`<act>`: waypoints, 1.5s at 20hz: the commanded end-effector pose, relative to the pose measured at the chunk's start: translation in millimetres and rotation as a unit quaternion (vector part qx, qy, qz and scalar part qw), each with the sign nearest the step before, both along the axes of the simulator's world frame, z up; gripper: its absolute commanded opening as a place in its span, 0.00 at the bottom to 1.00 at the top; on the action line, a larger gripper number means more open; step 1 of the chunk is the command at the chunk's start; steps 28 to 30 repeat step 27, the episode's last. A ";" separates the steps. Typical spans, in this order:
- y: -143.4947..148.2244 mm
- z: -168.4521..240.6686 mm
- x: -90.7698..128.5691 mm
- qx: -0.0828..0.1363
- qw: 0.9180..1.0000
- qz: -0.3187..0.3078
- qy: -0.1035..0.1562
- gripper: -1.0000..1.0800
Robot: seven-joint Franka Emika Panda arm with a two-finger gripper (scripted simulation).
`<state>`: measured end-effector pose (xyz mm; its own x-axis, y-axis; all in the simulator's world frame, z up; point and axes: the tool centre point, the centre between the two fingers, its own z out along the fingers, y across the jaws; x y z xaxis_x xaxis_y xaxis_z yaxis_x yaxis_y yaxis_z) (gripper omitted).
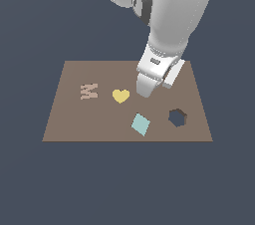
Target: Insert a designated object into the corresponding slot on a board.
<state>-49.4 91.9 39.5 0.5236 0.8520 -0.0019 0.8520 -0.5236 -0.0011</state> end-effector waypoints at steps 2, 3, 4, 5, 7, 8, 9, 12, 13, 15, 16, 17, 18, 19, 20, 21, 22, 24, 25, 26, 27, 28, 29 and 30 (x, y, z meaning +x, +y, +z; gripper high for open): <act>9.3 0.7 -12.9 0.000 1.000 0.021 0.000 0.00; 11.1 0.8 -15.5 0.000 1.000 0.025 0.000 0.00; 12.6 0.9 -17.8 0.000 1.000 0.029 0.000 0.00; 13.8 1.0 -19.6 0.000 1.000 0.031 0.000 0.00; 15.3 1.1 -21.9 0.000 0.999 0.035 0.000 0.00; 15.7 1.1 -22.5 0.000 0.999 0.036 0.000 0.00; 15.7 1.1 -22.7 0.000 0.999 0.036 0.000 0.00; 15.5 -0.8 -22.0 0.000 0.999 0.035 0.000 0.00; 15.6 -2.7 -22.3 0.000 0.999 0.035 0.000 0.00; 15.7 -7.3 -22.9 0.000 0.999 0.036 0.000 0.00; 15.9 -8.5 -23.1 0.000 0.999 0.036 0.000 0.00; 15.8 -8.9 -23.2 0.000 0.999 0.036 0.000 0.00; 15.8 -8.9 -23.2 0.000 0.999 0.036 0.000 0.96; 15.8 -8.9 -23.2 0.000 0.999 0.036 0.000 0.96; 15.8 -8.9 -23.2 0.000 0.999 0.036 0.000 0.96; 15.8 -8.9 -23.2 0.000 0.999 0.036 0.000 0.96; 15.8 -8.9 -23.2 0.000 0.999 0.036 0.000 0.96; 15.8 -8.9 -23.2 0.000 0.999 0.036 0.000 0.96; 15.8 -8.9 -23.2 0.000 0.999 0.036 0.000 0.96; 15.8 -8.9 -23.2 0.000 0.999 0.036 0.000 0.96; 15.8 -8.9 -23.2 0.000 0.999 0.036 0.000 0.96; 15.8 -8.9 -23.2 0.000 0.999 0.036 0.000 0.96; 15.8 -8.9 -23.2 0.000 0.999 0.036 0.000 0.96; 15.8 -8.9 -23.2 0.000 0.999 0.036 0.000 0.96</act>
